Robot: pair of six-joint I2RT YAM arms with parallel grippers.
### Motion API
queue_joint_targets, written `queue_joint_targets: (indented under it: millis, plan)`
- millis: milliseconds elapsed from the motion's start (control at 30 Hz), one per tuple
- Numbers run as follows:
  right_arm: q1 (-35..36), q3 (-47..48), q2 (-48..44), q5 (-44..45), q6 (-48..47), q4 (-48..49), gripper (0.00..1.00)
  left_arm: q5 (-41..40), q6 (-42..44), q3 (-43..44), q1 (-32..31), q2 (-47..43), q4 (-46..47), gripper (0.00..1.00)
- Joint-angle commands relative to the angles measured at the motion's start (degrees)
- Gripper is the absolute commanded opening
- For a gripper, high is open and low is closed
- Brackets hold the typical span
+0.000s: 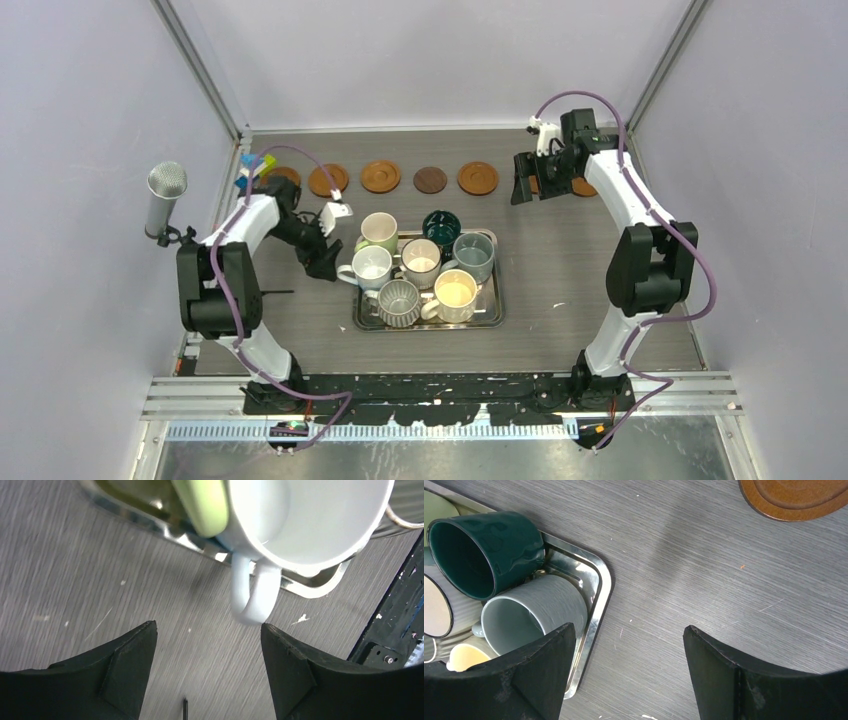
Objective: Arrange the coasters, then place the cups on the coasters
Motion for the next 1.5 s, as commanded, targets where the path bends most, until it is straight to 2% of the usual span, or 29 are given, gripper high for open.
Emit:
queue_joint_targets:
  millis: [0, 300, 500, 733, 933, 1167, 1367, 1467]
  plan:
    - [-0.2, 2.1, 0.4, -1.1, 0.6, 1.0, 0.83, 3.3, 3.0, -2.6, -4.2, -2.0, 5.3, 0.77]
    - [-0.2, 2.5, 1.2, -1.2, 0.6, 1.0, 0.83, 3.0, 5.5, -5.8, -7.8, -1.3, 8.5, 0.64]
    - [-0.2, 2.6, 1.6, -1.1, 0.7, 0.9, 0.83, 2.6, 5.0, -8.2, -10.2, -2.5, 10.9, 0.52]
    - [-0.2, 2.0, 1.2, -1.0, 0.7, 0.9, 0.83, 2.0, 7.0, -9.2, -10.2, -6.3, 7.5, 0.28]
    - [-0.2, 1.9, 1.3, -1.1, 0.8, 0.9, 0.83, 3.1, 7.6, -8.7, -10.1, -11.9, 3.1, 0.01]
    - [-0.2, 1.6, 1.4, -1.4, 0.9, 0.7, 0.83, 5.7, 7.3, -6.4, -10.2, -16.7, 0.5, 0.00]
    - [-0.2, 2.0, 1.7, -1.5, 0.3, 0.5, 0.83, 11.2, 6.8, 1.9, -10.3, -16.3, -5.5, 0.00]
    - [-0.2, 2.6, 2.0, -1.7, 0.2, 0.5, 0.83, 13.0, 1.0, 7.3, -11.5, -14.6, -3.8, 0.00]
